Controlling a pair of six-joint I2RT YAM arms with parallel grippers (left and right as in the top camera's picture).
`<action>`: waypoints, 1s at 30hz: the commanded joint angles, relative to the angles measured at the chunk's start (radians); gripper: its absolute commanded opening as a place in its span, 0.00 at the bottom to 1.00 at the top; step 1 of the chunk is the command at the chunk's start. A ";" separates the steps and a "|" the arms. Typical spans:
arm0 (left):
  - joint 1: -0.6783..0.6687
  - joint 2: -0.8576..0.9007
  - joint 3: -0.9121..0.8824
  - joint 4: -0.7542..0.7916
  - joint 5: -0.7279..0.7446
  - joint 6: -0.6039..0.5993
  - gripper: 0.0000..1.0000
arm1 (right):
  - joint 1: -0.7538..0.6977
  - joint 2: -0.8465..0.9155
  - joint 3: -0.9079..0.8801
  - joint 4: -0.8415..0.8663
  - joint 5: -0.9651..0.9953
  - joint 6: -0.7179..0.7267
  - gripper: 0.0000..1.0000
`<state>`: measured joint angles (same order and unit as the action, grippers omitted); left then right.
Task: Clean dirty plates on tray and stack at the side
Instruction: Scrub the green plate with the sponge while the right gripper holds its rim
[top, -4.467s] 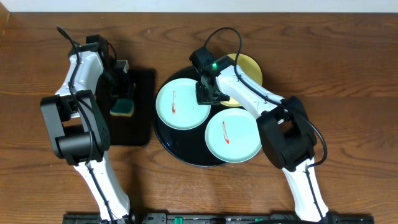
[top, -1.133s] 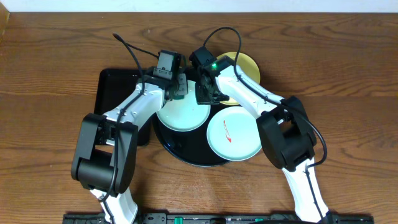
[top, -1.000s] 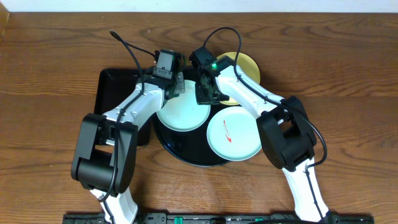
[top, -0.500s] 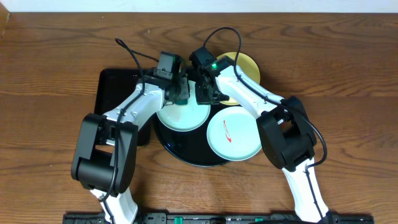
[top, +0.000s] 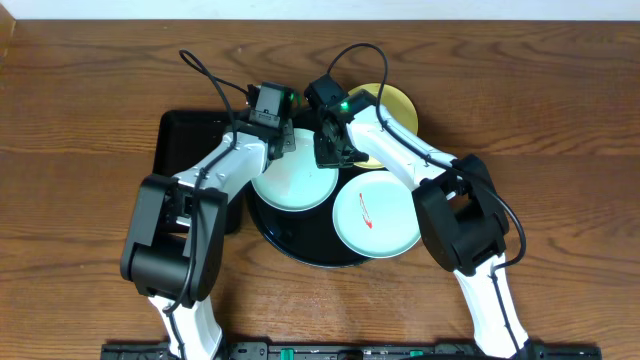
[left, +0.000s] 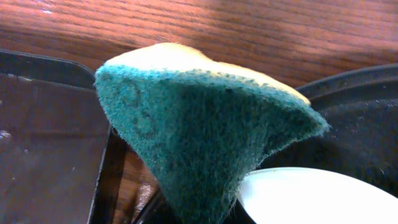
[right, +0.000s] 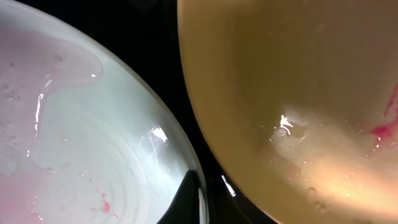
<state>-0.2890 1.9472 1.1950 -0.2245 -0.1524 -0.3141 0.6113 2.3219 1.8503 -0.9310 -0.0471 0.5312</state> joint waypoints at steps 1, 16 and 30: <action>0.001 0.011 -0.008 -0.048 0.283 0.005 0.08 | 0.021 0.042 -0.014 0.011 0.013 0.003 0.01; 0.002 0.002 -0.008 0.035 0.084 0.047 0.08 | 0.021 0.042 -0.014 0.011 0.013 0.002 0.01; -0.004 0.001 -0.008 -0.185 0.405 0.006 0.08 | 0.021 0.042 -0.014 0.009 0.013 0.003 0.01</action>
<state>-0.2916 1.9369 1.1984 -0.3386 -0.0544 -0.3164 0.6113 2.3219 1.8503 -0.9306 -0.0448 0.5301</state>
